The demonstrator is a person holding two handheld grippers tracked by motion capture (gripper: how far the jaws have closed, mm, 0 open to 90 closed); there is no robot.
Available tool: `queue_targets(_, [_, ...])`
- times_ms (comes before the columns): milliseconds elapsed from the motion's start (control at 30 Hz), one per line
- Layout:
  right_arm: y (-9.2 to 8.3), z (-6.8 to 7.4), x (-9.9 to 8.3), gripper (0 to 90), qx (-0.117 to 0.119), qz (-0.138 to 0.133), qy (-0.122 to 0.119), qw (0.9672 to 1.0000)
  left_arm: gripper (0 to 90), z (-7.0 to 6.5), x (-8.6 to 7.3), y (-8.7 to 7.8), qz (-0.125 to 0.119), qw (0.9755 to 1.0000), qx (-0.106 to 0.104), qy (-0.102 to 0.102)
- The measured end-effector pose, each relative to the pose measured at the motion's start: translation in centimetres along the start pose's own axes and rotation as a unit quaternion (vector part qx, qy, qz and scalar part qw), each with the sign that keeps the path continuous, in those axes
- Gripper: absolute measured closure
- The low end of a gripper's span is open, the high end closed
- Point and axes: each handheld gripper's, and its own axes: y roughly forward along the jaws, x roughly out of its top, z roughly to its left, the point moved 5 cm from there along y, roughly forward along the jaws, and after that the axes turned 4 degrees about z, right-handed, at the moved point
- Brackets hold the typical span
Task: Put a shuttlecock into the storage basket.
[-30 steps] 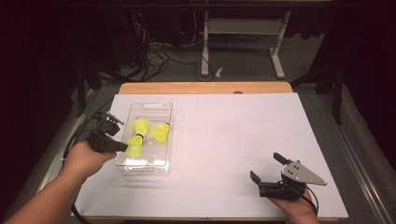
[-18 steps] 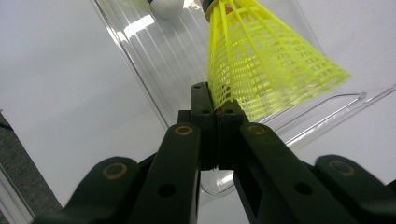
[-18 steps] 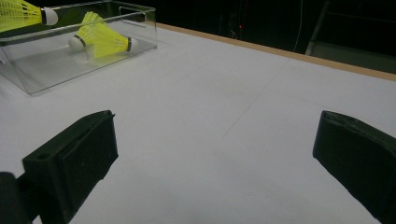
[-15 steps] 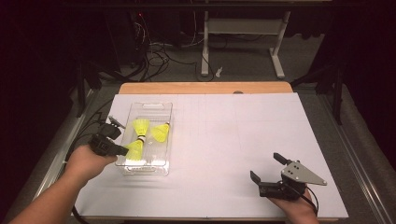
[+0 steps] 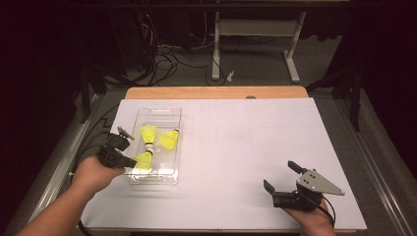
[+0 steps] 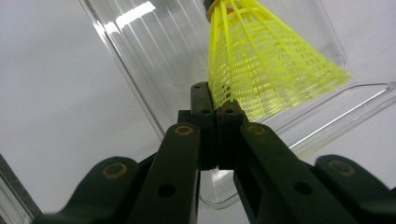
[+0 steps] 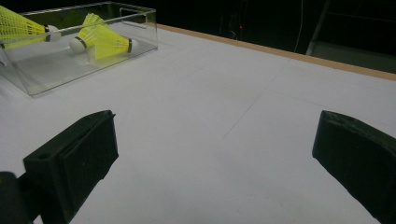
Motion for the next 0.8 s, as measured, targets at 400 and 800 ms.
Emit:
queue_targets(400, [0.0,0.0,0.0,0.6,0.0,0.0,0.001,1.0,89.2,0.1,-0.1,0.6,0.005,1.0,0.002,-0.004])
queue_targets(800, [0.0,0.0,0.0,0.7,0.0,0.001,0.0,1.0,88.9,0.2,-0.1,1.1,0.012,0.9999,0.006,-0.01])
